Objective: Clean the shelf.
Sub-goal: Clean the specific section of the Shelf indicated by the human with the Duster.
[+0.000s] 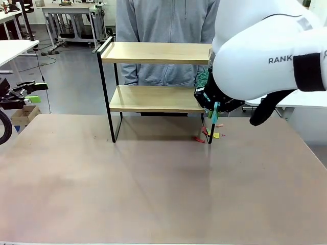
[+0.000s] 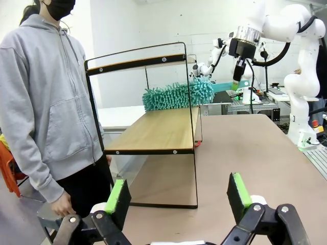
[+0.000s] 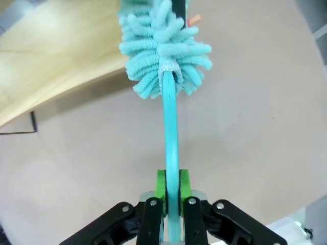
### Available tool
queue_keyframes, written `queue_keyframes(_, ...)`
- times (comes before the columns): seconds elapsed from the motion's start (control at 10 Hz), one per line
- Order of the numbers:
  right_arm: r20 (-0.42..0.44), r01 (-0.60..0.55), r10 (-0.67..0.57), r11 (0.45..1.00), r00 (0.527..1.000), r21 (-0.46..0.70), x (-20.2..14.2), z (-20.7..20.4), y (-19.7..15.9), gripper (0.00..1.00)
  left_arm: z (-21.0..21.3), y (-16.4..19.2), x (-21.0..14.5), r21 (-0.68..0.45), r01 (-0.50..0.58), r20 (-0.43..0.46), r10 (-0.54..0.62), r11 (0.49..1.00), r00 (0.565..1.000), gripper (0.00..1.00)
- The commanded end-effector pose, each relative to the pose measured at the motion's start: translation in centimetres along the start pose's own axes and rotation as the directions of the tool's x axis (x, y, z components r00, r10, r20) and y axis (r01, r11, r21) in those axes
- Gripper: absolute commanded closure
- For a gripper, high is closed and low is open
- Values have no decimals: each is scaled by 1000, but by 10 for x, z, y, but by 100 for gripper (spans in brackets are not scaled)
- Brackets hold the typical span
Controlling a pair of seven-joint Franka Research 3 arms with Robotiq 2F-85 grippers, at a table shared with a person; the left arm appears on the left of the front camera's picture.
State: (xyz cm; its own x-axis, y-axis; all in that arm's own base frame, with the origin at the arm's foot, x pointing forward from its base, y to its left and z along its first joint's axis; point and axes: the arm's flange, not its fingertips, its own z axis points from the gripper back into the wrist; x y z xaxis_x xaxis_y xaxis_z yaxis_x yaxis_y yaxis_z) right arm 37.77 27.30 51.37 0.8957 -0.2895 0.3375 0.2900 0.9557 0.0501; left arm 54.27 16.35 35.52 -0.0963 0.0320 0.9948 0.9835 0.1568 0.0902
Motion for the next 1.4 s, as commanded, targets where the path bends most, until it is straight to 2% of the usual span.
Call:
queue_keyframes(0.0,65,-33,38,997,997,-71,-9,6,4,87,0,-2,2,1,13,-4,-13,1000,1000,0)
queue_keyframes(0.2,93,-104,118,984,989,-143,-21,11,17,87,0,-2,2,1,13,-4,-13,1000,1000,0)
queue_keyframes(0.4,112,-162,181,974,977,-161,-32,19,27,87,0,-2,2,1,13,-4,-13,1000,1000,0)
queue_keyframes(0.6,122,-246,256,965,959,-90,-41,28,32,87,0,-2,2,1,13,-4,-13,1000,1000,0)
queue_keyframes(0.8,118,-344,337,938,934,44,-47,38,32,87,0,-2,2,1,13,-4,-13,1000,1000,0)
queue_keyframes(1.0,101,-447,436,868,894,217,-53,48,26,87,0,-2,2,1,13,-4,-13,1000,1000,0)
queue_keyframes(1.3,66,-561,606,683,793,467,-68,62,0,87,0,-2,2,1,13,-4,-13,1000,1000,0)
